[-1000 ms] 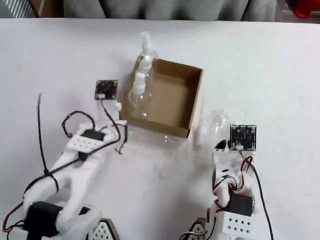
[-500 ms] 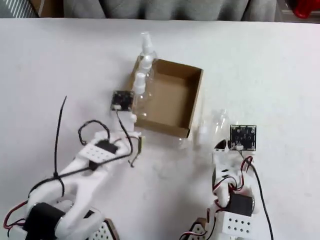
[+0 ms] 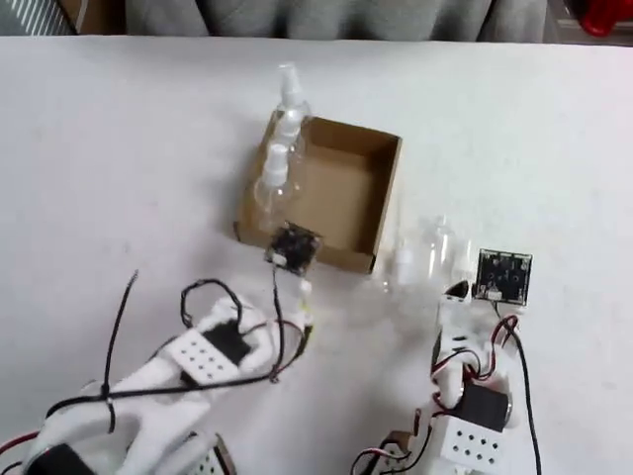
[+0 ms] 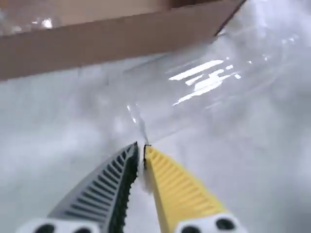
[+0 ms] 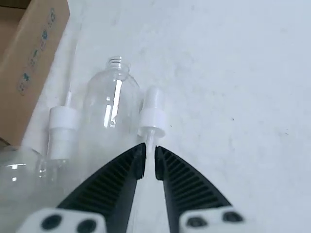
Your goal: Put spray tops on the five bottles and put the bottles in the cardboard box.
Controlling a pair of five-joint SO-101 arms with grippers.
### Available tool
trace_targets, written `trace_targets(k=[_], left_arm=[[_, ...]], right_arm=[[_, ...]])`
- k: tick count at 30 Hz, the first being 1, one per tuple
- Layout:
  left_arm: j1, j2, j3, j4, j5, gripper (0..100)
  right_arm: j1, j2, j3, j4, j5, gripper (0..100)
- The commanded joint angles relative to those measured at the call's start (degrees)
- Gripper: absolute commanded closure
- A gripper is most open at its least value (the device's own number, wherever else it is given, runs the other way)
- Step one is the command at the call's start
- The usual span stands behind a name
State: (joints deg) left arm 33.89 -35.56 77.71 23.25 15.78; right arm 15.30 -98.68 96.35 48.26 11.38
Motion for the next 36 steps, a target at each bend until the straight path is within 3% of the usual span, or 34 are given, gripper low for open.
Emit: trace_targets(k=[1,9,17,20,28,33,36], left_arm=[[4.9,-6.9,2.2,-0.5,-3.3,98],[17.0,-17.5,8.4,-0.4,-4.8,98],[17.9,-27.3,9.7,9.1,-4.9,98],[13.8,-33.9,9.5,14.9,-5.0,98],[-7.6,-54.3,9.9,25.9,-12.4,98],[-15.3,-64.3,14.6,27.0,-13.1,98],[-17.1,-69.3,17.9,26.9,-13.2,98]], right_arm=[[0.7,0.0,-2.0,0.1,-0.2,98.4],[-3.7,0.0,-3.0,-0.1,-1.9,98.4],[-7.3,0.0,-4.0,-1.5,-3.3,98.4],[-7.2,0.1,-7.6,1.1,-3.3,98.4],[-7.4,2.1,-20.5,6.5,-2.9,98.4],[-8.0,15.5,-28.8,6.3,-3.2,98.4],[-12.5,27.3,-33.6,6.6,-2.9,98.4]])
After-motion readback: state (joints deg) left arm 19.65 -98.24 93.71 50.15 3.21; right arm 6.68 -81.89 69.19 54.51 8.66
